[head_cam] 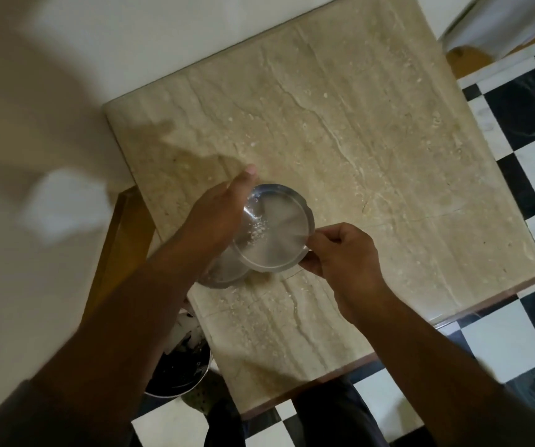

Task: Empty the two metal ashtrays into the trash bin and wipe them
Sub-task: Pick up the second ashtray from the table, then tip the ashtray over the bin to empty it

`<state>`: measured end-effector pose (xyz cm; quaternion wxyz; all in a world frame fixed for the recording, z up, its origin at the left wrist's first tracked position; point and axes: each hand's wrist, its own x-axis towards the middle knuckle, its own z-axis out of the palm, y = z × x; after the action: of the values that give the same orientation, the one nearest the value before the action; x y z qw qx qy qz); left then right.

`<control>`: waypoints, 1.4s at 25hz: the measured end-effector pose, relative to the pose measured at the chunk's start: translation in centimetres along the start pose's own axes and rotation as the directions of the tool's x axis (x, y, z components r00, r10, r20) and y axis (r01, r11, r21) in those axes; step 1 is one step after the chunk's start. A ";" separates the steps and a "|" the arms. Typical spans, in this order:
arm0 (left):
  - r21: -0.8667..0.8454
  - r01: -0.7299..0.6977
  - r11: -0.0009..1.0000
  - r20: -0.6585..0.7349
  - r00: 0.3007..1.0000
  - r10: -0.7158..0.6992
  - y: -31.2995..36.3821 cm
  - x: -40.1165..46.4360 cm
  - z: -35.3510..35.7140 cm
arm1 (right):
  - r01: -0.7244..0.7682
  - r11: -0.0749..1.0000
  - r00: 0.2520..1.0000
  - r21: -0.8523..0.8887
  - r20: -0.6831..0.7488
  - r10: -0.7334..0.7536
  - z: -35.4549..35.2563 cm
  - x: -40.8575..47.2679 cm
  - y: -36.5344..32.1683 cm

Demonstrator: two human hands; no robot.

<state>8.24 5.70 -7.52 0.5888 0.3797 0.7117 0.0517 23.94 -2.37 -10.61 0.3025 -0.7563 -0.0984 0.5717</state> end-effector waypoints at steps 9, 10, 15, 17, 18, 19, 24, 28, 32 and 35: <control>-0.301 0.005 0.954 -0.097 0.995 -0.036 -11.3 -6.5 -11.3 | 0.026 0.995 0.969 -0.097 0.248 -0.002 10.2 -7.6 4.4; -0.309 0.055 0.950 -0.113 0.989 -0.094 -13.2 -6.8 -12.5 | 0.012 0.994 0.961 -0.107 0.275 0.018 11.6 -8.2 5.4; -0.410 0.130 0.903 -0.156 0.965 -0.210 -22.2 -7.4 -16.1 | -0.054 0.974 0.894 -0.222 0.424 0.146 17.5 -9.3 10.4; -0.433 0.187 0.882 -0.155 0.948 -0.277 -25.8 -7.1 -16.5 | -0.068 0.952 0.864 -0.300 0.460 0.207 19.2 -9.2 12.6; -0.446 0.205 0.871 -0.163 0.939 -0.304 -27.4 -6.9 -16.5 | -0.073 0.938 0.853 -0.339 0.466 0.235 19.9 -9.1 13.7; -0.460 0.221 0.860 -0.166 0.930 -0.327 -28.9 -6.7 -16.4 | -0.078 0.925 0.845 -0.372 0.468 0.259 20.5 -8.9 14.7; -0.526 0.287 0.800 -0.096 0.915 -0.391 -33.3 -6.0 -15.5 | -0.103 0.884 0.813 -0.456 0.473 0.339 21.4 -7.9 17.6; -0.522 0.292 0.802 -0.046 0.929 -0.368 -34.1 -5.6 -15.6 | -0.007 0.876 0.799 -0.482 0.524 0.295 21.3 -7.8 16.9; -0.545 0.305 0.781 0.229 0.950 -0.211 -33.0 -5.1 -17.6 | 0.588 0.558 0.698 -0.586 0.716 0.016 20.8 -8.9 14.2; -0.226 0.279 0.933 0.472 0.869 -0.145 -31.6 -4.2 -18.6 | 0.910 0.158 0.406 -0.384 0.902 -0.147 19.9 -9.2 13.6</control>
<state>-23.10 -12.17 -15.02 0.7875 0.2106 0.5793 -0.0001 -0.11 -10.88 -14.20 0.0043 -0.4049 -0.7720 0.4900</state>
